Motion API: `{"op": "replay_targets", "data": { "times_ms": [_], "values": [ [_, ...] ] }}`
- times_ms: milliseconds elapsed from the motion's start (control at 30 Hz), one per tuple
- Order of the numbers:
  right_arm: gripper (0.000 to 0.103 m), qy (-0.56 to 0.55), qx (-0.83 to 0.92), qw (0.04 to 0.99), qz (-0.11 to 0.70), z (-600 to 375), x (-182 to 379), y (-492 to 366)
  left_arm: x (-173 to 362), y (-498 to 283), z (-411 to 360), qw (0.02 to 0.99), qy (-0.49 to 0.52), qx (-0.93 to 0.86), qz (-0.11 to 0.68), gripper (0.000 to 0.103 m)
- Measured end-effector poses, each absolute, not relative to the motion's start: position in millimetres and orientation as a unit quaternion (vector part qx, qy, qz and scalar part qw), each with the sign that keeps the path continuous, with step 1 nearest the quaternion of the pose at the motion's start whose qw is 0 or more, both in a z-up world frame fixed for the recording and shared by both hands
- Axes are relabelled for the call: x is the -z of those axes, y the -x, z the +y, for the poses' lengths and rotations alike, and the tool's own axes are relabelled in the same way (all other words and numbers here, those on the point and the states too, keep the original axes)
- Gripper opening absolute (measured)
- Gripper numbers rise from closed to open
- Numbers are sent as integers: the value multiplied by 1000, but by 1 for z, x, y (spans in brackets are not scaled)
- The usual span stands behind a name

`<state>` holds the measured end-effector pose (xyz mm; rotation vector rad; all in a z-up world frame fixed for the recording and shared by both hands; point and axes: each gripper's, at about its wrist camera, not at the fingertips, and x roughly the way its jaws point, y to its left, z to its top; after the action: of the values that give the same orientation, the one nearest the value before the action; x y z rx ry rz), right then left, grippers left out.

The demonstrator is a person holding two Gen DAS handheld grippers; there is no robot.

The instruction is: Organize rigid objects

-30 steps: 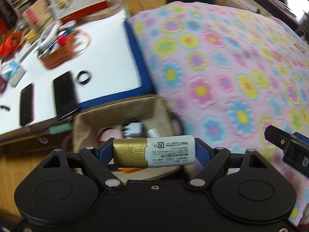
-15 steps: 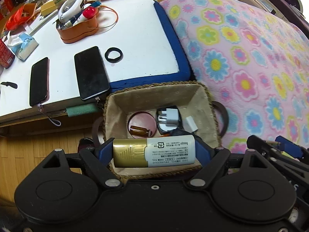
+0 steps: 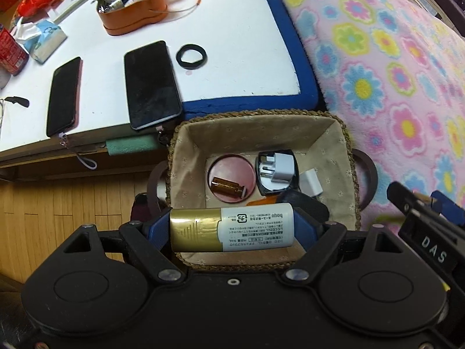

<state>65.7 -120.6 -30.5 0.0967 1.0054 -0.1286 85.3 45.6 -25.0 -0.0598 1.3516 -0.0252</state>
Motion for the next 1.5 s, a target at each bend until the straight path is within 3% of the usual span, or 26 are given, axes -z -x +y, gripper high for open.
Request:
{"op": "replay_targets", "data": {
  "times_ms": [500,567,600,1033,1500],
  "values": [
    [73,-69,9,869,490,-101,29,-95,25,-89,45,781,23,3,624,80],
    [73,-75,5,869,488,-101,28,-97,23,-89,45,783,25,5,622,85],
    [77,-75,7,871,486,-100,27,-97,23,-89,45,783,26,6,622,85],
    [77,-49,28,876,480,-107,26,-75,14,-81,52,790,40,-6,611,85],
    [91,-12,74,882,464,-123,10,-24,-24,-45,33,839,25,3,543,89]
  ]
}}
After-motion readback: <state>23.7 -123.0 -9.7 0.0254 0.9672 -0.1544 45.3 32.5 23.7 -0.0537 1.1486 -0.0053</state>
